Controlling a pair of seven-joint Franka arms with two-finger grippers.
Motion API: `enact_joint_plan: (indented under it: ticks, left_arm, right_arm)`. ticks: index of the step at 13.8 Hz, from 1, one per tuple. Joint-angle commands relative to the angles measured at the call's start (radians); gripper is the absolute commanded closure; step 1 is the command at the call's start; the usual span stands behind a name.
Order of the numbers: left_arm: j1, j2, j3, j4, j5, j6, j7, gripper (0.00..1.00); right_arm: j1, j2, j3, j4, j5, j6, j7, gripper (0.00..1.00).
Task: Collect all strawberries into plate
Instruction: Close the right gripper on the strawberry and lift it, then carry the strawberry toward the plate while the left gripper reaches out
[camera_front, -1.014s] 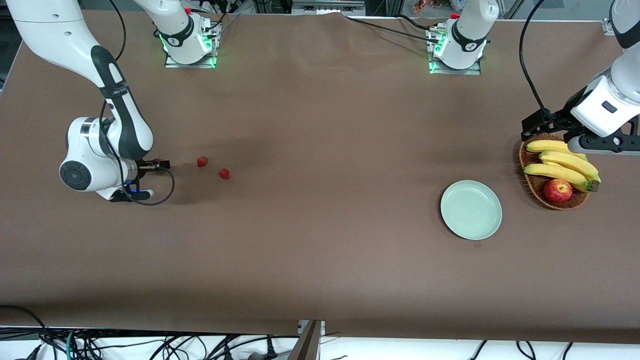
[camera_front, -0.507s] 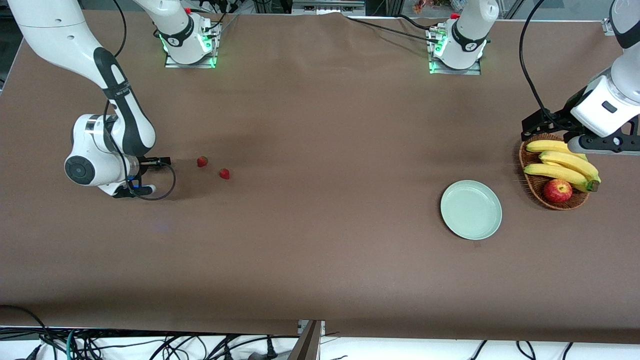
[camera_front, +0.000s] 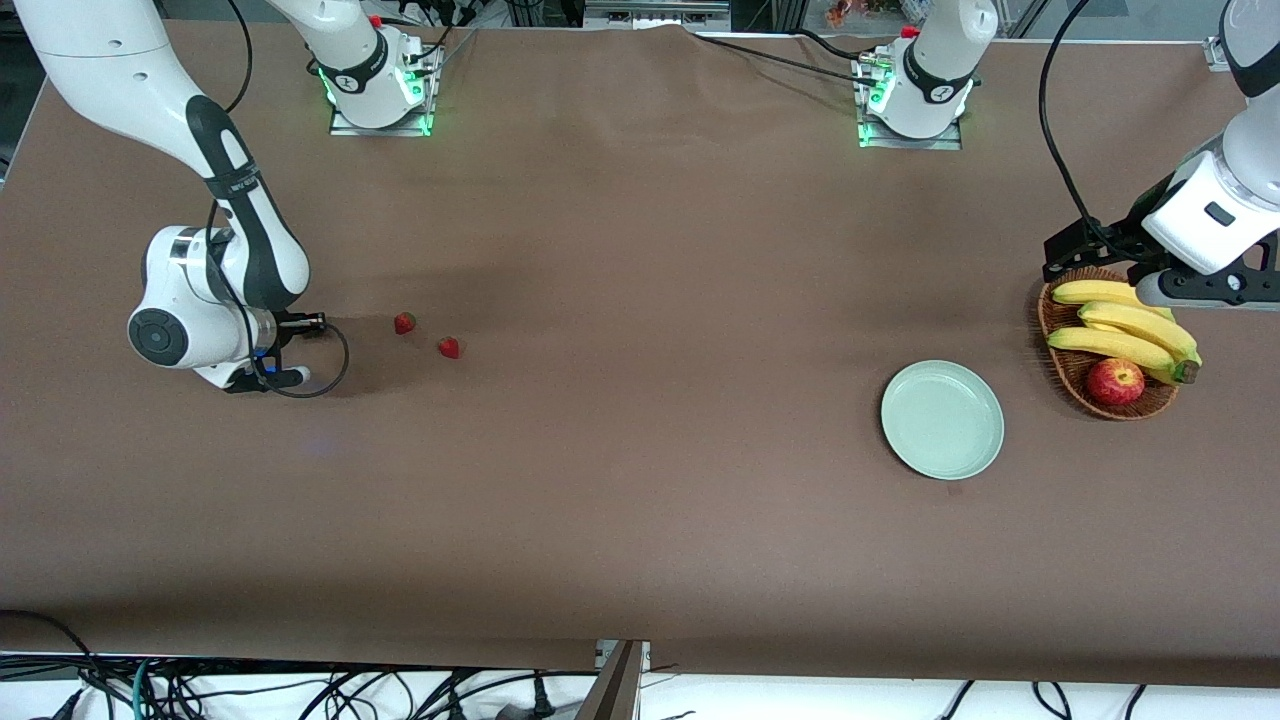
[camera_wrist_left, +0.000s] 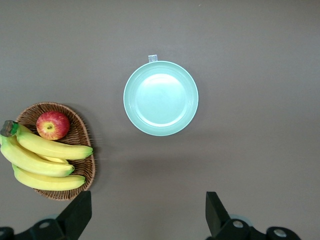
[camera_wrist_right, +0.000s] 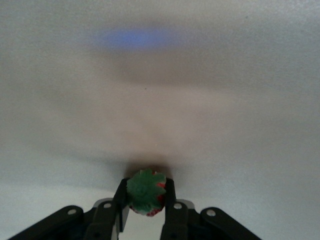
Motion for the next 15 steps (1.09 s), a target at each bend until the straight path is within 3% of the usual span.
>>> enact_joint_plan:
  ticks: [1,5,7,11,15]
  left_arm:
    - [-0.007,0.002,0.008,0.017,0.012,-0.017,0.010,0.00]
    - [-0.003,0.002,0.008,0.017,0.009,-0.017,0.011,0.00]
    - [-0.003,0.002,0.008,0.017,0.007,-0.017,0.010,0.00]
    - [-0.003,0.002,0.008,0.017,0.007,-0.017,0.011,0.00]
    - [-0.003,0.002,0.008,0.017,0.007,-0.017,0.011,0.00]
  right_arm:
    - [-0.005,-0.013,0.014,0.031,0.008,0.005,-0.022,1.00]
    - [0.005,-0.012,0.130,0.220,0.022,-0.156,0.016,1.00]
    - [0.035,-0.007,0.173,0.260,0.022,-0.175,0.115,1.00]
    - [0.213,0.057,0.213,0.358,0.032,-0.170,0.419,1.00]
    - [0.440,0.224,0.213,0.617,0.204,-0.160,0.822,1.00]
